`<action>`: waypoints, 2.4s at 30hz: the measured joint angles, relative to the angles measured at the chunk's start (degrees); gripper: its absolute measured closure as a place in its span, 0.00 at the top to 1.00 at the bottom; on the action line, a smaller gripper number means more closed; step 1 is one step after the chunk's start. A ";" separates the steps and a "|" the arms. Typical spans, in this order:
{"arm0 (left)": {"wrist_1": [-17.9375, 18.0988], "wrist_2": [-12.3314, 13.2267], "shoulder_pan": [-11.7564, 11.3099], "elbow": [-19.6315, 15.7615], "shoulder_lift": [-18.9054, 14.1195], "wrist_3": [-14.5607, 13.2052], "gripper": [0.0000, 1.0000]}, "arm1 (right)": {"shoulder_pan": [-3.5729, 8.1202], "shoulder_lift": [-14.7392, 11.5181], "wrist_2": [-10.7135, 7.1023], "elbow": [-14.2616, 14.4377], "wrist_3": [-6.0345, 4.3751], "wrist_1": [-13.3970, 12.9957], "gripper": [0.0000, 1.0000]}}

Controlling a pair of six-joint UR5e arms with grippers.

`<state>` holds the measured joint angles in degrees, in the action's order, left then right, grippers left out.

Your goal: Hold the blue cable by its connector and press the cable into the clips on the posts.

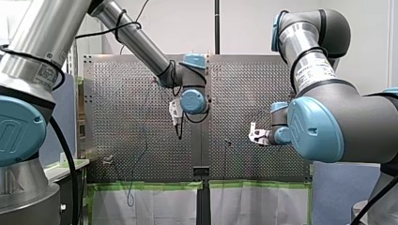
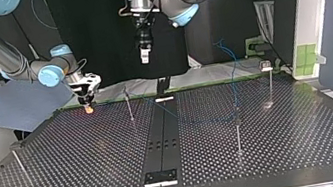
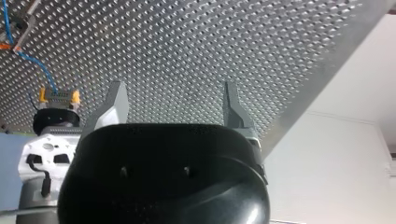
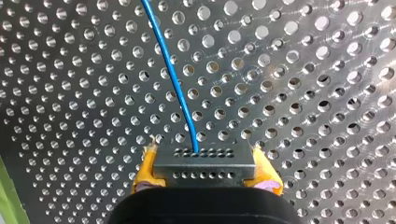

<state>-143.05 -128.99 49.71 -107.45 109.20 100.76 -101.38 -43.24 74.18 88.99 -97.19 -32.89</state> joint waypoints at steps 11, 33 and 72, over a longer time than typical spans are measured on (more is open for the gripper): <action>1.59 -0.27 0.85 -6.05 -6.02 -0.47 1.00 | 0.01 -0.15 1.99 0.00 1.25 1.82 0.00; 5.95 1.10 -0.08 -18.68 -15.05 -1.57 1.00 | 0.33 -7.16 4.82 0.33 1.81 3.92 0.00; 8.48 1.07 -0.20 -26.75 -15.04 -2.07 1.00 | 0.27 -9.99 5.54 1.40 1.46 3.79 0.00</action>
<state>-134.57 -127.92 49.51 -134.19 94.16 98.70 -101.12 -53.23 79.73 90.40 -95.73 -29.10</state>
